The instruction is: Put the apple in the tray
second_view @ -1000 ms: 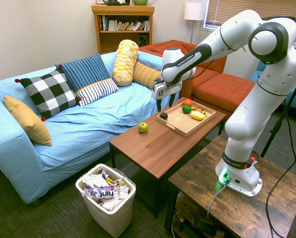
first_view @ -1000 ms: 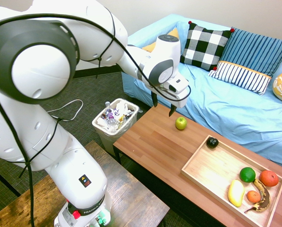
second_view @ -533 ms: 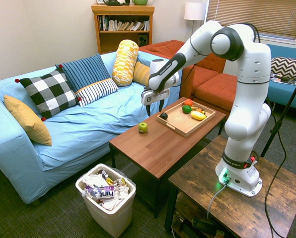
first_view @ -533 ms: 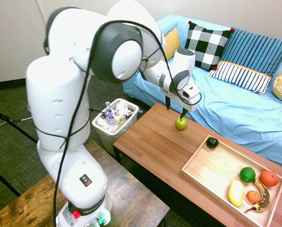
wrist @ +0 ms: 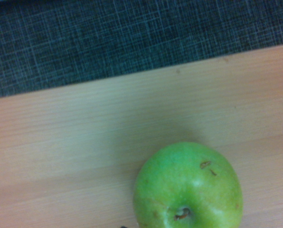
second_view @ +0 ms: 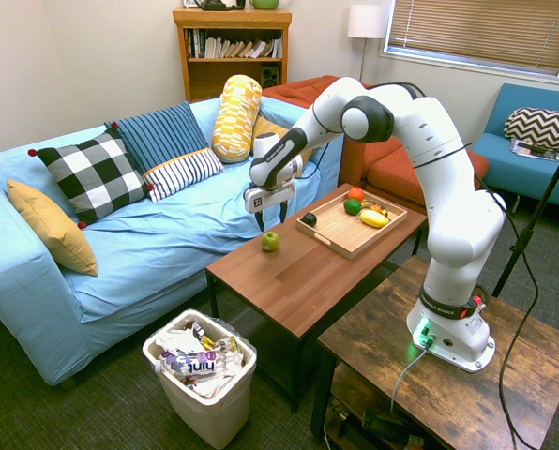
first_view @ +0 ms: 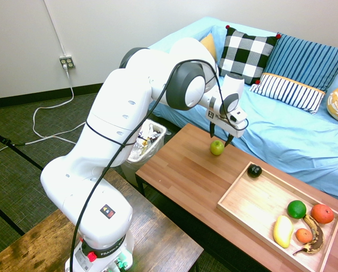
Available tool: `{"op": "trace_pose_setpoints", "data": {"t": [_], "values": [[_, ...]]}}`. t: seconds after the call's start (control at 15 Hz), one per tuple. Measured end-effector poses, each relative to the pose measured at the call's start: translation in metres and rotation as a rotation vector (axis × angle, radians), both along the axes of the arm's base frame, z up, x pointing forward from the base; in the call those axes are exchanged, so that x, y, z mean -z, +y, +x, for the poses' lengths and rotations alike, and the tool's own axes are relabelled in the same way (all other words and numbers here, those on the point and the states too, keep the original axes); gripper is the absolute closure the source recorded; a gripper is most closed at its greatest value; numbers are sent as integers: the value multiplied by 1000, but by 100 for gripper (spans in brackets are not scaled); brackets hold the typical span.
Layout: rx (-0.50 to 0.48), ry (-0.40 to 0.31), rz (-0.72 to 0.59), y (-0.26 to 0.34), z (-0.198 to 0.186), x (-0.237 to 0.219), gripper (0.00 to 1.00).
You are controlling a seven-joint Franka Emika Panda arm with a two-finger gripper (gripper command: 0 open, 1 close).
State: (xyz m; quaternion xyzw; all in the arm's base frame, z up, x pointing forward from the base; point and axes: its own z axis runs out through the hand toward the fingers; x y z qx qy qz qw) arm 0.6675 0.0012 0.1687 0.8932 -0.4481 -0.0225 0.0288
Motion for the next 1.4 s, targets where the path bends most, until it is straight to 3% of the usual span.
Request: {"op": "trace_pose_setpoints", "data": {"t": [0.4, 0.47, 1.13, 1.4], "values": [[-12, 39, 3, 15, 0, 37, 0], [-12, 43, 2, 16, 0, 40, 100], [24, 37, 7, 6, 9, 51, 100], [62, -29, -9, -20, 20, -5, 100]]}}
